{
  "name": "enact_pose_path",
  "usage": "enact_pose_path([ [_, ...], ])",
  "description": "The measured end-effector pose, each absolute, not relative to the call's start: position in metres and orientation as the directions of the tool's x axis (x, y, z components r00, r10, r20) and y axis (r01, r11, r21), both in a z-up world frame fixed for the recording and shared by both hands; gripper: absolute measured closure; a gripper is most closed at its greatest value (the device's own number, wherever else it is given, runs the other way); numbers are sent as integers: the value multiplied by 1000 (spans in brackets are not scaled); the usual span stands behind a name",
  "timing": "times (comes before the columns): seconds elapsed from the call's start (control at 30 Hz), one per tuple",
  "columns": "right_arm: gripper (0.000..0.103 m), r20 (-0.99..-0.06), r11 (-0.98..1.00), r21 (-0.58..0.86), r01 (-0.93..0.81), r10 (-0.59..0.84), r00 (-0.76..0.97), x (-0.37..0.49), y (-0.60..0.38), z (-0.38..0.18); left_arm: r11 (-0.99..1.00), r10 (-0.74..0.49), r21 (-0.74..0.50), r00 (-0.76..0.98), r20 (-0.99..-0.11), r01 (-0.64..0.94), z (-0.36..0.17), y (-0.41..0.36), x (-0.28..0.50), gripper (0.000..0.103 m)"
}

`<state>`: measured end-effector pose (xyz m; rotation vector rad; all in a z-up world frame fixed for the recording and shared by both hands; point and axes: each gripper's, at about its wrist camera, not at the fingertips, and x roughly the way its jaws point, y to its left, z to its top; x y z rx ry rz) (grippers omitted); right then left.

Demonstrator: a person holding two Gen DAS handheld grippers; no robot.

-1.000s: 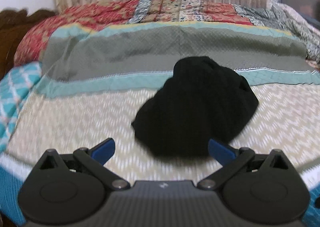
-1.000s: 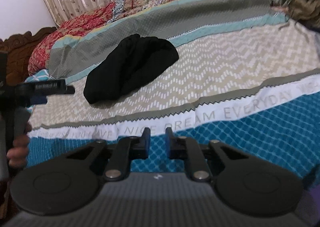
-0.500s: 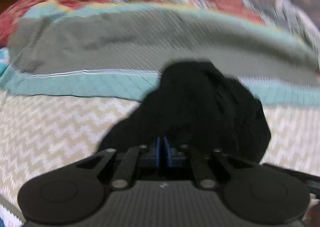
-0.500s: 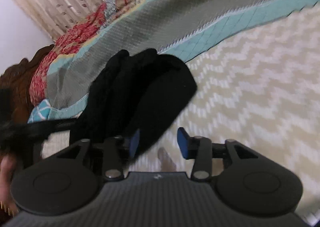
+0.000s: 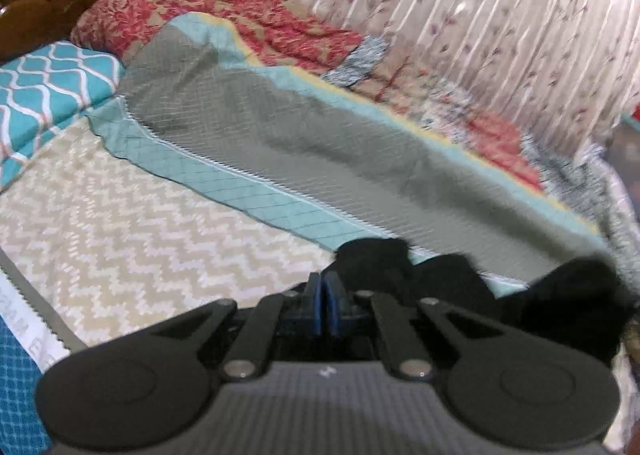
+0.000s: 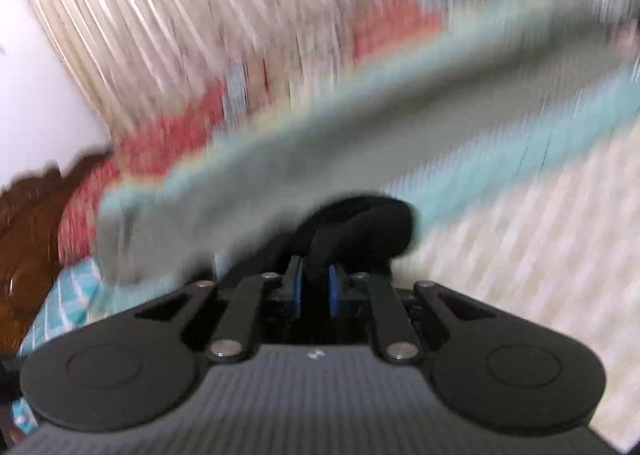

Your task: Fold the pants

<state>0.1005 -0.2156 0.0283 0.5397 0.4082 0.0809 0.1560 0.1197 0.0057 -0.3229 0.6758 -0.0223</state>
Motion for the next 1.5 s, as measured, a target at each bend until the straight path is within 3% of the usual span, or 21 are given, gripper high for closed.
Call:
enact_pose_path([
  [0.1, 88, -238, 888, 459, 40, 79, 968, 62, -251, 84, 943, -134, -320, 780, -611, -88, 9, 121, 153, 99],
  [0.23, 88, -232, 896, 420, 143, -47, 972, 21, -281, 103, 949, -69, -264, 708, -703, -169, -14, 131, 155, 99],
  [0.4, 86, -408, 896, 284, 341, -208, 889, 11, -289, 42, 950, -25, -214, 628, -778, -227, -47, 147, 142, 97],
  [0.53, 86, -495, 802, 342, 490, -290, 819, -21, -311, -10, 943, 22, -184, 607, -794, -276, -55, 170, 129, 94],
  [0.57, 89, -502, 782, 342, 521, -317, 804, -25, -312, -17, 939, 27, -188, 605, -796, -288, -56, 176, 129, 85],
  [0.6, 99, -498, 764, 323, 558, -364, 787, -30, -311, -19, 935, 25, -196, 605, -796, -297, -56, 179, 129, 76],
  [0.63, 99, -487, 758, 300, 579, -400, 776, -40, -312, -20, 934, 17, -205, 608, -794, -293, -56, 179, 131, 52],
  [0.67, 98, -483, 757, 290, 586, -413, 772, -44, -313, -15, 937, 9, -209, 619, -785, -278, -54, 175, 133, 41],
  [0.7, 94, -488, 750, 288, 595, -420, 766, -48, -316, -12, 946, 4, -202, 633, -774, -253, -52, 167, 136, 39],
  [0.77, 94, -496, 734, 328, 595, -402, 770, -56, -319, -8, 968, -23, -181, 656, -755, -175, -48, 143, 144, 24],
  [0.8, 94, -494, 745, 359, 562, -358, 792, -55, -317, -5, 977, -44, -172, 665, -745, -128, -48, 128, 147, 23],
  [0.83, 94, -499, 769, 379, 514, -298, 814, -48, -312, -2, 984, -56, -155, 667, -743, -90, -48, 114, 150, 26],
  [0.9, 89, -523, 819, 413, 399, -146, 840, -12, -296, 0, 994, -58, -107, 659, -750, -35, -55, 88, 157, 46],
  [0.93, 85, -536, 834, 442, 330, -49, 843, 1, -282, -3, 995, -53, -91, 645, -763, -26, -61, 80, 161, 73],
  [0.97, 74, -546, 838, 473, 273, 35, 837, 14, -271, -10, 996, -42, -82, 626, -779, -35, -66, 77, 165, 89],
  [1.0, 60, -561, 833, 504, 228, 115, 820, 30, -255, -18, 995, -31, -83, 612, -791, -57, -71, 78, 166, 89],
  [1.03, 55, -575, 828, 525, 200, 172, 800, 45, -239, -27, 993, -30, -95, 611, -791, -75, -72, 82, 165, 90],
  [1.33, 52, -574, 743, 669, 14, 505, 645, 138, -111, -76, 926, -139, -324, 624, -769, -194, -46, 179, 84, 90],
  [1.37, 57, -569, 734, 679, -3, 530, 629, 140, -104, -76, 921, -152, -337, 615, -774, -197, -49, 183, 73, 90],
  [1.4, 91, -564, 727, 686, -30, 559, 608, 148, -102, -72, 922, -157, -334, 596, -787, -198, -54, 184, 64, 89],
  [1.5, 99, -546, 759, 645, -89, 539, 641, 132, -95, -54, 935, -127, -281, 535, -835, -216, -74, 187, 47, 92],
])
